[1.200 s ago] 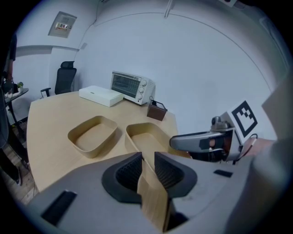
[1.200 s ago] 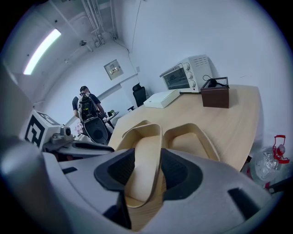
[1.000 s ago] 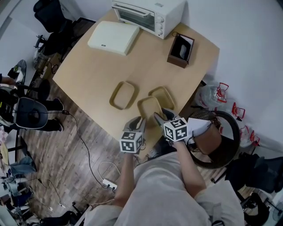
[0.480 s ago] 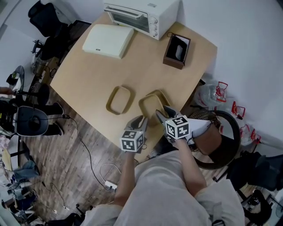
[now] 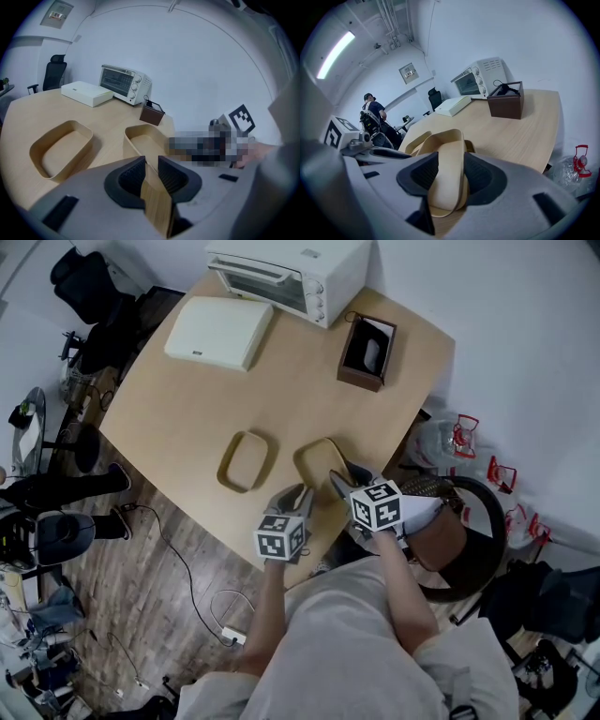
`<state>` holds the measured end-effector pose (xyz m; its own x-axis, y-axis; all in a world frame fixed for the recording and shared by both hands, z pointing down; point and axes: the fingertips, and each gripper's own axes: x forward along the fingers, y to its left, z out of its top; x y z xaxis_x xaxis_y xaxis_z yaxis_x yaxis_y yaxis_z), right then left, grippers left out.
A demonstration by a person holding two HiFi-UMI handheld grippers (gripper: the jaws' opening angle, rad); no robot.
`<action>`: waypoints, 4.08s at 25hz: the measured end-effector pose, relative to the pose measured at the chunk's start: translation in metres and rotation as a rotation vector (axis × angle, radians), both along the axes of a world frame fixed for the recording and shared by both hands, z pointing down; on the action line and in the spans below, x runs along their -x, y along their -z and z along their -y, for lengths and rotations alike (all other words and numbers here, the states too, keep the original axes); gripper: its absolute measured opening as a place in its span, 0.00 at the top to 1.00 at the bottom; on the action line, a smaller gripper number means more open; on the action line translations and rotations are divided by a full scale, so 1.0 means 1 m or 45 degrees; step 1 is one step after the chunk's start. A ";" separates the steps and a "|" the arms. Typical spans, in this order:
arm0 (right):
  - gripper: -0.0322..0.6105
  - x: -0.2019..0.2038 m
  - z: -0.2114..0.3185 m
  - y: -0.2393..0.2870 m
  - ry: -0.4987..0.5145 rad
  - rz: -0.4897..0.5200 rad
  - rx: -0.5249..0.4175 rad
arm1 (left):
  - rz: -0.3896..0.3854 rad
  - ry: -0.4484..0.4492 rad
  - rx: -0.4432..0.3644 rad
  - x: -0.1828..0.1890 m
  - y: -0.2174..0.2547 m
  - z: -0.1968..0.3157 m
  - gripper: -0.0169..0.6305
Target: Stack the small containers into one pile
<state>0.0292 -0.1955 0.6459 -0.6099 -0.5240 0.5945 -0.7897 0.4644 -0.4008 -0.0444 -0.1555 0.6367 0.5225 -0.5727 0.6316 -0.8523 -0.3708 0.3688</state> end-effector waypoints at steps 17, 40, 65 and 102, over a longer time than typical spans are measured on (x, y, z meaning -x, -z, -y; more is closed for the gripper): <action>0.67 -0.009 0.010 -0.011 0.021 0.004 0.046 | -0.059 -0.003 0.016 -0.007 -0.008 0.011 0.86; 0.68 -0.011 0.011 -0.028 0.024 -0.038 0.049 | -0.053 -0.022 0.062 -0.008 -0.026 0.006 0.86; 0.72 -0.016 0.012 -0.040 0.009 -0.131 0.044 | -0.026 0.048 0.043 0.027 -0.028 0.007 0.86; 0.72 0.043 0.008 -0.013 0.174 -0.162 -0.042 | -0.001 1.187 0.180 0.243 -0.071 0.011 0.86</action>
<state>-0.0134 -0.2038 0.6593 -0.5977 -0.4619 0.6553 -0.7619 0.5817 -0.2849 -0.2870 -0.1665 0.7079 -0.1076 -0.6778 0.7273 -0.7826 0.5090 0.3586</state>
